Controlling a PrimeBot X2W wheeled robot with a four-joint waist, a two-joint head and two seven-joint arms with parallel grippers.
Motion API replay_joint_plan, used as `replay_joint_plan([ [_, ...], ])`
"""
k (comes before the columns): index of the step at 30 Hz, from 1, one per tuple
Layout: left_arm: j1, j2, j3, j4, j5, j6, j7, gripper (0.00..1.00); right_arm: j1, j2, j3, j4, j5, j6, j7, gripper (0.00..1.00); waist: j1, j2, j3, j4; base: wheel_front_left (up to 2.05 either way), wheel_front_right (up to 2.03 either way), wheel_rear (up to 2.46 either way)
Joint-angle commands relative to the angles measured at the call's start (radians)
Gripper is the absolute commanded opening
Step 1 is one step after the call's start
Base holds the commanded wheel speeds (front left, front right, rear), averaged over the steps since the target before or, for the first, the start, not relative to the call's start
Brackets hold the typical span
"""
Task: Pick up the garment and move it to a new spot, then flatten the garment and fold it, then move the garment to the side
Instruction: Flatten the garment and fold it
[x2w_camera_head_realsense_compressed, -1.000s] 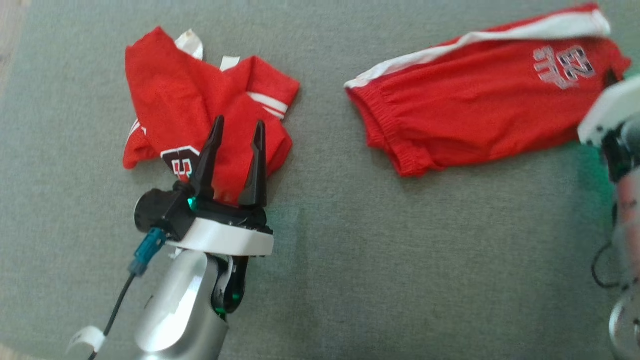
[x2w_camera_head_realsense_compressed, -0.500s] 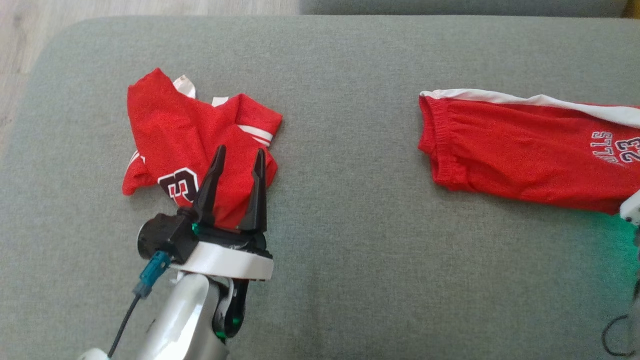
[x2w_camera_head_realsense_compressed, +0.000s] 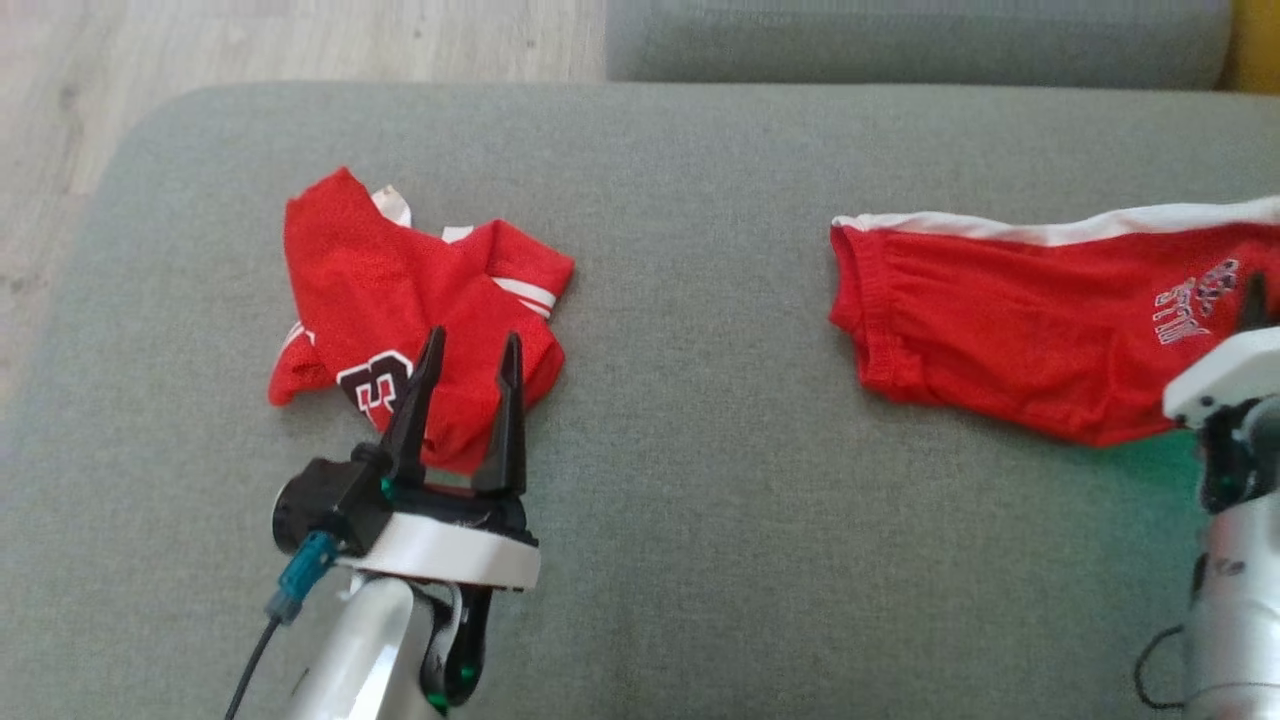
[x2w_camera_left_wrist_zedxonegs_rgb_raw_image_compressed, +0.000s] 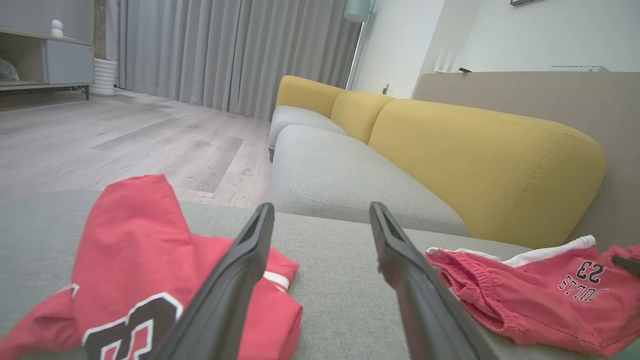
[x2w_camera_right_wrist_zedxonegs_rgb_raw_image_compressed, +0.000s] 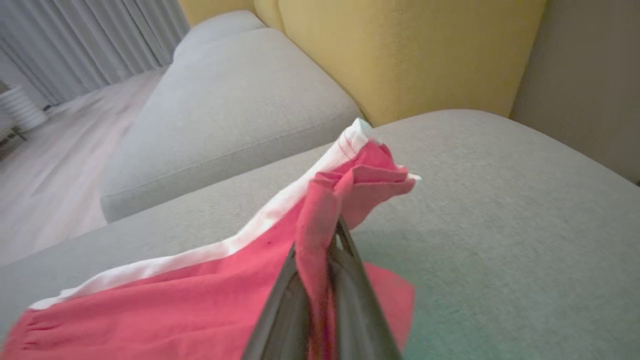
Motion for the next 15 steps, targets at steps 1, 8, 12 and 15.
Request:
replay_joint_plan([
  [1, -0.017, 0.008, 0.037, -0.025, 0.006, 0.006, -0.005, 1.0, -0.02, 0.01, 0.062, -0.052, 0.026, -0.001, -0.016, 0.0, 0.0001, -0.0001, -0.023, 0.009, 0.0, 0.0, 0.0],
  [8, -0.003, 0.008, 0.036, -0.026, 0.015, 0.011, -0.005, 1.0, 0.001, 0.024, 0.209, -0.1, 0.108, -0.001, -0.014, 0.0, 0.0001, -0.0001, -0.049, 0.039, 0.0, 0.0, 0.0],
  [12, 0.007, 0.008, 0.04, -0.025, 0.019, 0.009, -0.005, 1.0, 0.001, 0.03, 0.302, -0.111, 0.16, -0.001, -0.018, 0.0, 0.0001, -0.0001, -0.051, 0.058, 0.0, 0.0, 0.0],
  [15, 0.009, 0.008, 0.039, -0.024, 0.021, 0.005, -0.005, 1.0, -0.003, 0.032, 0.375, -0.097, 0.186, -0.001, -0.026, 0.0, 0.0001, -0.0001, -0.046, 0.076, 0.0, 0.0, 0.0],
])
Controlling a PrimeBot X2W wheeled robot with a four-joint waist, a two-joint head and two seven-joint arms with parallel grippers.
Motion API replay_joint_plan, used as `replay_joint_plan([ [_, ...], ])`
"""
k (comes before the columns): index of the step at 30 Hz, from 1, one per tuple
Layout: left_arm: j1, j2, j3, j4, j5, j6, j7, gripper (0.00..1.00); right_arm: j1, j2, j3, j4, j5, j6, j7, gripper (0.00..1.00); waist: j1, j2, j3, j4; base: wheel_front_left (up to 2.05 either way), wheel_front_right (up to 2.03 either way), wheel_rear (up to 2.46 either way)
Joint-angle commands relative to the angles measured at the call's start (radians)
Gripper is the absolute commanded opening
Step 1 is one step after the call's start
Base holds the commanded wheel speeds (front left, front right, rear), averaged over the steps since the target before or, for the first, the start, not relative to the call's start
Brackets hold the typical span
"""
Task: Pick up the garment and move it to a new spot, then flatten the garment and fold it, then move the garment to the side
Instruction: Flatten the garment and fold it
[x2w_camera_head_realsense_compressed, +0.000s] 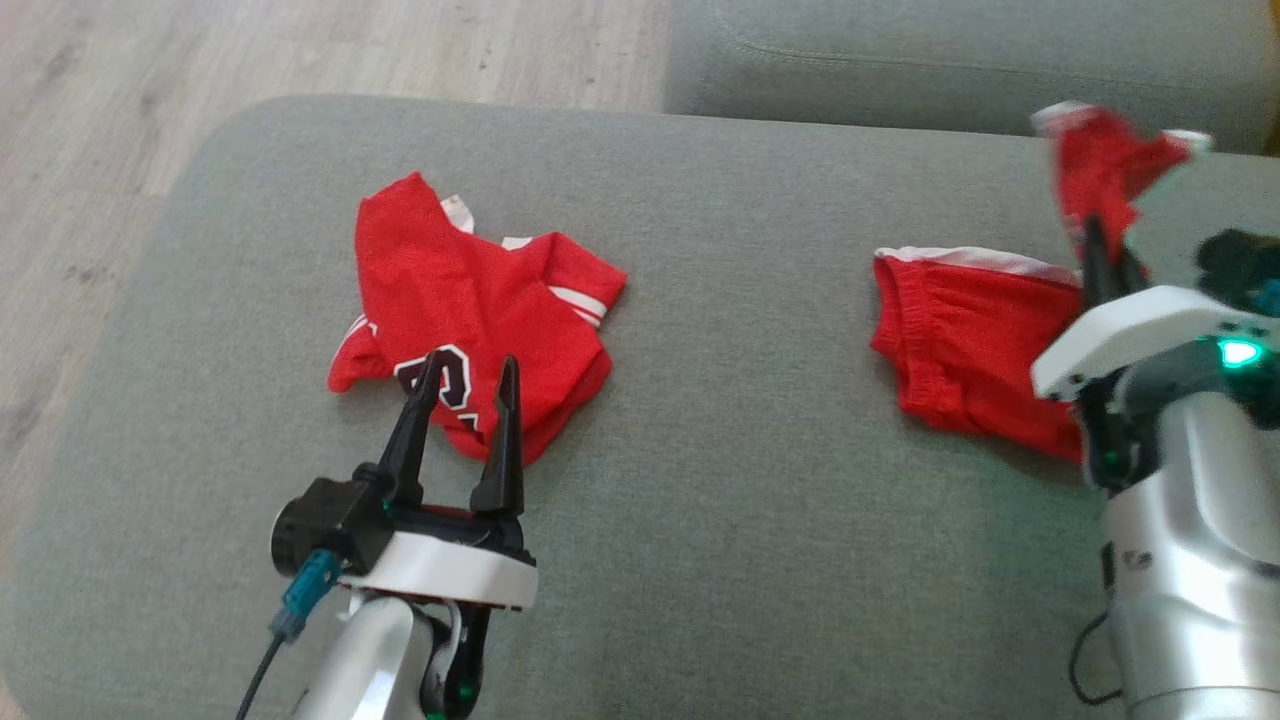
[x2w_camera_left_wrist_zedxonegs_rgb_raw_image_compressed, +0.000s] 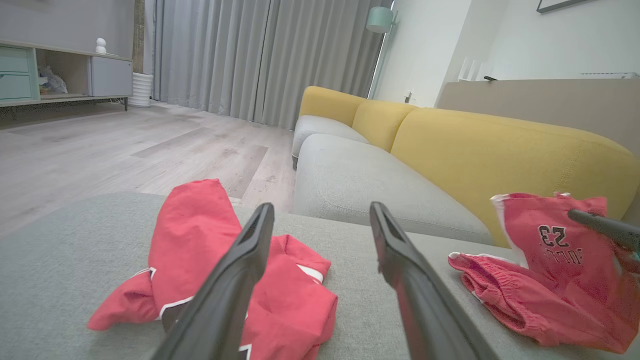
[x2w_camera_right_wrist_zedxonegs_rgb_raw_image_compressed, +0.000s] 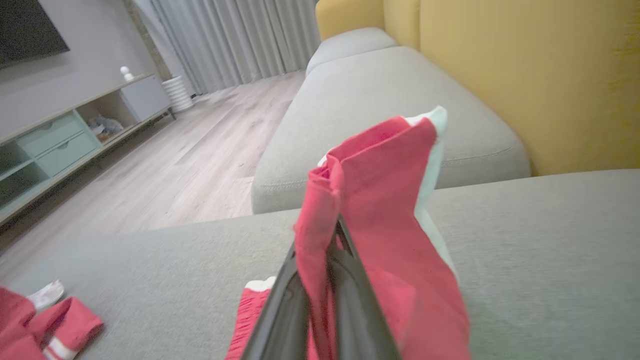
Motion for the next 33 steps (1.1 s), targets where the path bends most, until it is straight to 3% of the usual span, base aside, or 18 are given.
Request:
replay_joint_plan([
  [1, -0.023, 0.007, 0.032, -0.03, 0.006, -0.002, -0.005, 1.0, -0.021, 0.011, 0.039, -0.025, 0.006, -0.001, -0.012, 0.0, 0.0001, -0.0001, 0.004, 0.01, 0.0, 0.0, 0.0],
  [16, -0.05, 0.007, 0.042, -0.039, -0.001, -0.002, -0.005, 1.0, -0.044, 0.013, 0.289, 0.224, 0.121, -0.001, -0.11, 0.0, 0.0001, -0.0001, 0.021, 0.055, 0.0, 0.0, 0.0],
  [17, -0.049, 0.007, 0.046, -0.04, -0.005, -0.002, -0.005, 1.0, -0.048, 0.013, 0.302, 0.241, 0.118, -0.001, -0.126, 1.0, 0.0001, -0.0001, 0.021, 0.053, 0.0, 0.0, 0.0],
  [25, -0.043, 0.007, 0.075, -0.039, 0.001, -0.005, -0.005, 1.0, -0.08, 0.013, 0.487, 0.24, 0.289, -0.001, -0.226, 1.0, 0.0001, -0.0001, -0.008, -0.008, 0.0, 0.0, 0.0],
  [33, -0.041, 0.007, 0.099, -0.102, -0.03, 0.005, -0.005, 1.0, -0.097, -0.048, 0.368, 0.155, 0.2, -0.001, -0.304, 1.0, 0.0001, -0.0001, -0.047, -0.068, 0.0, 0.0, 0.0],
])
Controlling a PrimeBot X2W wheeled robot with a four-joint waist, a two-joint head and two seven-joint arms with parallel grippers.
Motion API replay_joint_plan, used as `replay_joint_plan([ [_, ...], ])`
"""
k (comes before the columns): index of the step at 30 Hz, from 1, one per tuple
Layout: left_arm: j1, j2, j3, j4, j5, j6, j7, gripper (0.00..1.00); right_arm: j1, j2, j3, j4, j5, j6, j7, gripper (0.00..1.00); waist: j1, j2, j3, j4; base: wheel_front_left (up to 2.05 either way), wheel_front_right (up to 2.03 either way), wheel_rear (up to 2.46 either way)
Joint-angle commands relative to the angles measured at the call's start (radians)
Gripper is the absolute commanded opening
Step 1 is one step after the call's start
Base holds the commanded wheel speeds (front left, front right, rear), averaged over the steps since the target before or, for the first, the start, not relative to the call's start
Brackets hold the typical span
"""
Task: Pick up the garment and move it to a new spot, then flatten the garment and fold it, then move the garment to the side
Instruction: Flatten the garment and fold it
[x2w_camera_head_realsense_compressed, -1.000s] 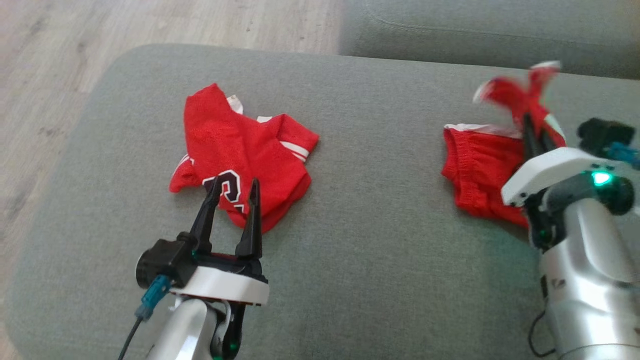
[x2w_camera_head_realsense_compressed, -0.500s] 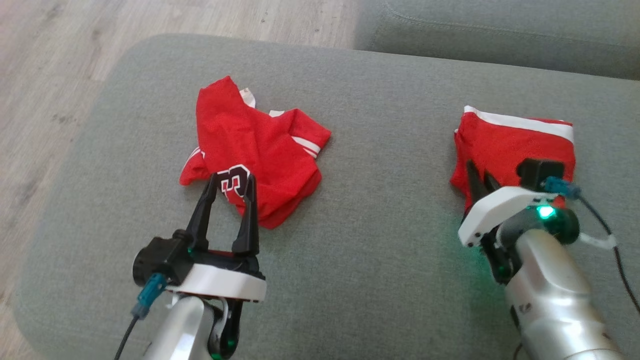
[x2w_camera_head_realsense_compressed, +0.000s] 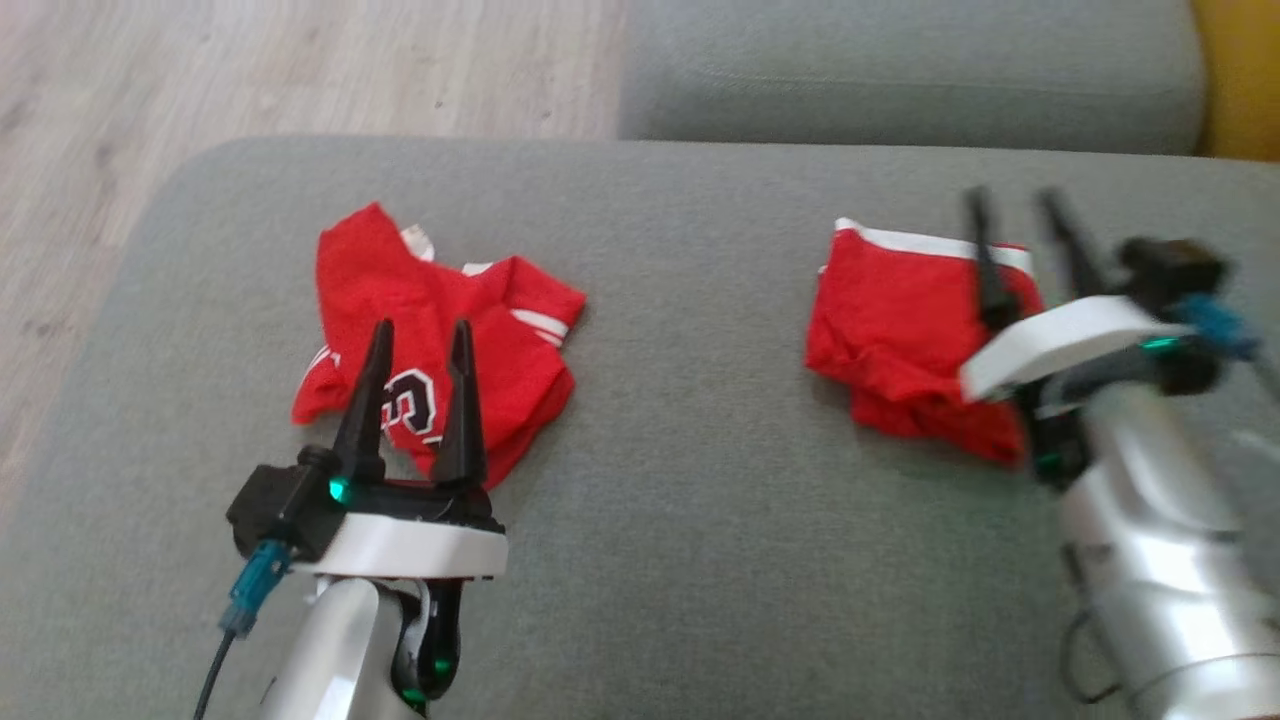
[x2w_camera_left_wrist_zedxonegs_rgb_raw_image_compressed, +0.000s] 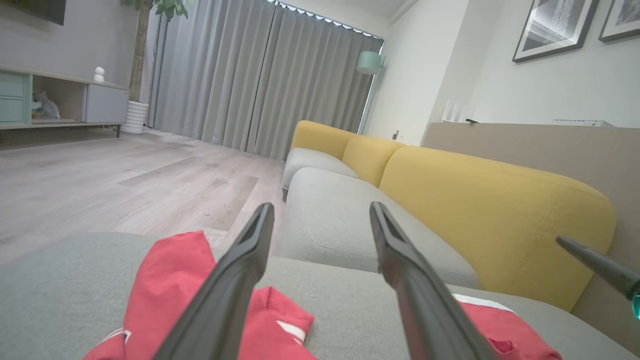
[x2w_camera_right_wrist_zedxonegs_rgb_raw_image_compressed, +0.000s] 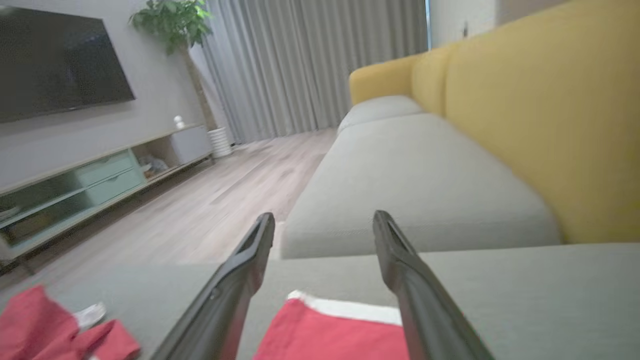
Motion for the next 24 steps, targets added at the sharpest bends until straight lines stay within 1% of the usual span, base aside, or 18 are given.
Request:
replay_joint_plan([
  [1, -0.038, 0.007, 0.037, -0.039, -0.004, 0.007, -0.005, 1.0, -0.016, -0.013, -0.009, -0.048, -0.019, -0.001, -0.014, 1.0, 0.0, 0.0, -0.014, -0.018, 0.0, 0.0, 0.0],
  [3, -0.036, 0.007, 0.035, -0.046, -0.007, 0.013, -0.005, 1.0, 0.012, -0.031, -0.072, -0.089, -0.051, -0.001, -0.016, 1.0, 0.0, 0.0, -0.018, -0.029, 0.0, 0.0, 0.0],
  [6, -0.028, 0.007, 0.027, -0.045, -0.007, 0.017, -0.005, 1.0, 0.072, -0.039, -0.159, -0.172, -0.101, -0.001, -0.017, 1.0, 0.0, 0.0, -0.024, -0.042, 0.0, 0.0, 0.0],
  [9, -0.022, 0.007, 0.022, -0.039, -0.009, 0.021, -0.005, 1.0, 0.157, -0.029, -0.227, -0.279, -0.161, -0.001, -0.017, 1.0, 0.0, 0.0, -0.025, -0.047, 0.0, 0.0, 0.0],
  [12, -0.015, 0.007, 0.02, -0.036, -0.011, 0.025, -0.005, 1.0, 0.252, 0.0, -0.283, -0.38, -0.221, -0.001, -0.017, 1.0, 0.0, 0.0, -0.024, -0.053, 0.0, 0.0, 0.0],
  [15, -0.002, 0.007, 0.026, -0.043, -0.01, 0.026, -0.005, 1.0, 0.339, 0.035, -0.303, -0.471, -0.267, -0.001, -0.017, 1.0, 0.0, 0.0, -0.02, -0.062, 0.0, 0.0, 0.0],
  [17, 0.011, 0.007, 0.03, -0.037, -0.007, 0.027, -0.005, 1.0, 0.389, 0.05, -0.315, -0.51, -0.284, -0.001, -0.017, 1.0, 0.0, 0.0, -0.017, -0.066, 0.0, 0.0, 0.0],
  [20, 0.025, 0.007, 0.033, -0.024, -0.004, 0.023, -0.005, 1.0, 0.441, 0.059, -0.32, -0.54, -0.272, -0.001, -0.017, 1.0, 0.0, 0.0, -0.008, -0.077, 0.0, 0.0, 0.0],
  [22, 0.03, 0.007, 0.048, -0.026, -0.021, 0.027, -0.005, 1.0, 0.455, 0.06, -0.302, -0.549, -0.225, -0.001, -0.017, 1.0, 0.0, 0.0, -0.002, -0.085, 0.0, 0.0, 0.0],
  [24, 0.03, 0.007, 0.055, -0.029, -0.024, 0.026, -0.005, 1.0, 0.464, 0.061, -0.294, -0.561, -0.203, -0.001, -0.017, 1.0, 0.0, 0.0, 0.005, -0.087, 0.0, 0.0, 0.0],
])
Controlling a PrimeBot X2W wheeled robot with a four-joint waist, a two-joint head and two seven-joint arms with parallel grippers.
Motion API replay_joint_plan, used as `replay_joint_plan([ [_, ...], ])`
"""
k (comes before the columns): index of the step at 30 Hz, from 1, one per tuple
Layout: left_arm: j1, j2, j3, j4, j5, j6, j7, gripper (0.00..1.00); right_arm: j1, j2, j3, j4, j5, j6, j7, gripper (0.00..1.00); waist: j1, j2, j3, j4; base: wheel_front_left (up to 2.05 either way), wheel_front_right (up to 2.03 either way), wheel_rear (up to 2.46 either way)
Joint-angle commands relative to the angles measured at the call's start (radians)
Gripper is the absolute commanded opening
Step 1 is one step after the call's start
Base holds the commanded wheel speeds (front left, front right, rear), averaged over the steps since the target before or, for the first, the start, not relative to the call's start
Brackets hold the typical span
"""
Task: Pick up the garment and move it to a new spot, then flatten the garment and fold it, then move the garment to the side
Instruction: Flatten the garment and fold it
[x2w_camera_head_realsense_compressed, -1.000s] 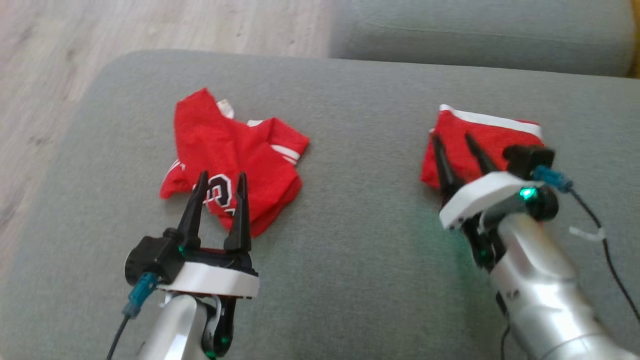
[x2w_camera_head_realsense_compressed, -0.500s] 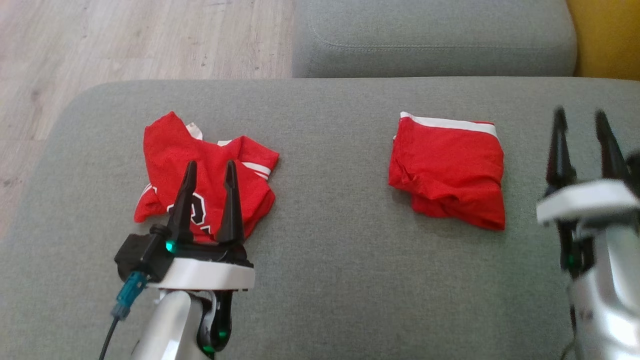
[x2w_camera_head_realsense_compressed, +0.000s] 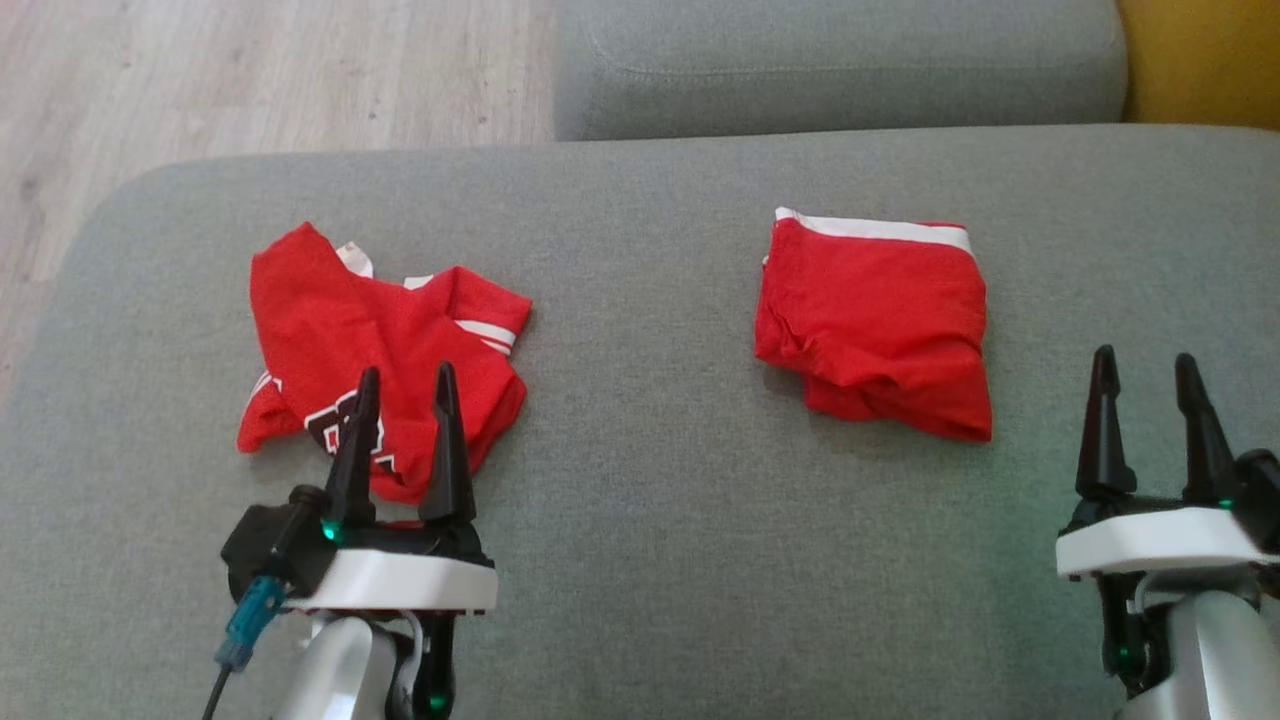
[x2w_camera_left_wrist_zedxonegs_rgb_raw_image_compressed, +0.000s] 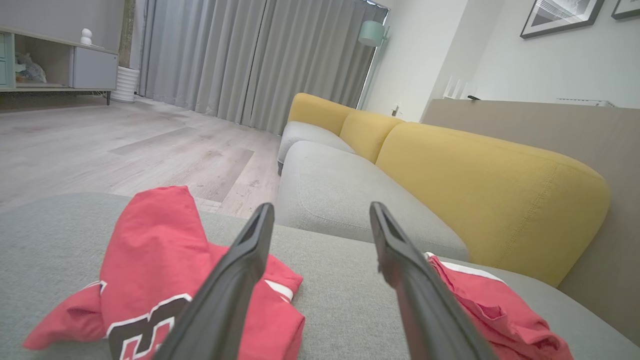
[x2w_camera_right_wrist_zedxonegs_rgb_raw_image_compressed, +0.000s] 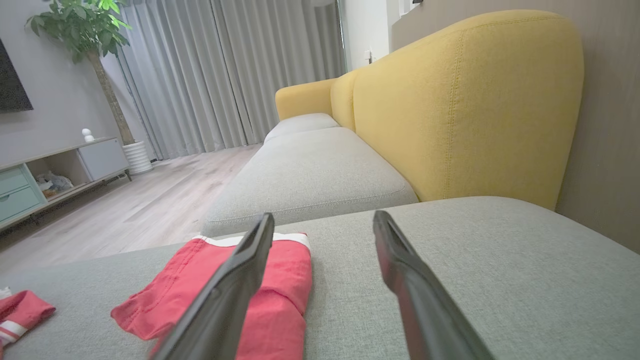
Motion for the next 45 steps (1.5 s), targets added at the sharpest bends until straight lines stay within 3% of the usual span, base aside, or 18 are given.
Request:
replay_joint_plan([
  [1, -0.035, 0.006, 0.038, -0.035, 0.006, -0.002, -0.005, 1.0, -0.027, -0.005, 0.03, -0.044, 0.005, -0.001, -0.011, 1.0, 0.0001, -0.0001, 0.007, 0.0, 0.0, 0.0, 0.0],
  [6, -0.057, 0.006, 0.03, -0.04, 0.023, -0.012, -0.005, 1.0, -0.047, -0.005, 0.046, -0.052, 0.004, -0.001, -0.01, 1.0, 0.0001, -0.0001, 0.05, 0.011, 0.0, 0.0, 0.0],
  [8, -0.071, 0.006, 0.025, -0.044, 0.026, -0.014, -0.005, 1.0, -0.08, -0.004, 0.049, -0.051, -0.007, -0.001, -0.005, 0.0, 0.0001, -0.0001, 0.082, 0.019, 0.0, 0.0, 0.0],
  [18, -0.152, 0.006, 0.015, -0.054, 0.034, -0.033, -0.005, 1.0, -0.362, -0.004, 0.027, 0.104, -0.124, -0.001, 0.114, 0.0, 0.0001, -0.0001, 0.242, 0.089, 0.0, 0.0, 0.0],
  [25, -0.191, 0.006, -0.003, -0.052, 0.018, -0.037, -0.005, 1.0, -0.519, -0.005, -0.09, 0.352, -0.224, -0.001, 0.162, 0.0, 0.0001, -0.0001, 0.298, 0.148, 0.0, 0.0, 0.0],
  [29, -0.198, 0.006, -0.008, -0.048, 0.015, -0.036, -0.005, 1.0, -0.57, -0.005, -0.087, 0.474, -0.263, -0.001, 0.149, 0.0, 0.0001, -0.0001, 0.301, 0.161, 0.0, 0.0, 0.0],
  [33, -0.196, 0.006, -0.005, -0.043, 0.017, -0.032, -0.005, 1.0, -0.604, -0.005, -0.034, 0.526, -0.286, -0.001, 0.065, 0.0, 0.0001, -0.0001, 0.29, 0.161, 0.0, 0.0, 0.0],
  [41, -0.192, 0.006, -0.016, -0.036, 0.022, -0.033, -0.005, 1.0, -0.634, -0.005, 0.227, 0.704, -0.079, -0.001, 0.065, 0.0, 0.0001, -0.0001, 0.276, 0.141, 0.0, 0.0, 0.0],
  [45, -0.197, 0.006, -0.019, -0.025, 0.038, -0.034, -0.005, 1.0, -0.639, -0.004, 0.297, 0.742, -0.008, -0.001, 0.041, 0.0, 0.0001, -0.0001, 0.261, 0.128, 0.0, 0.0, 0.0],
])
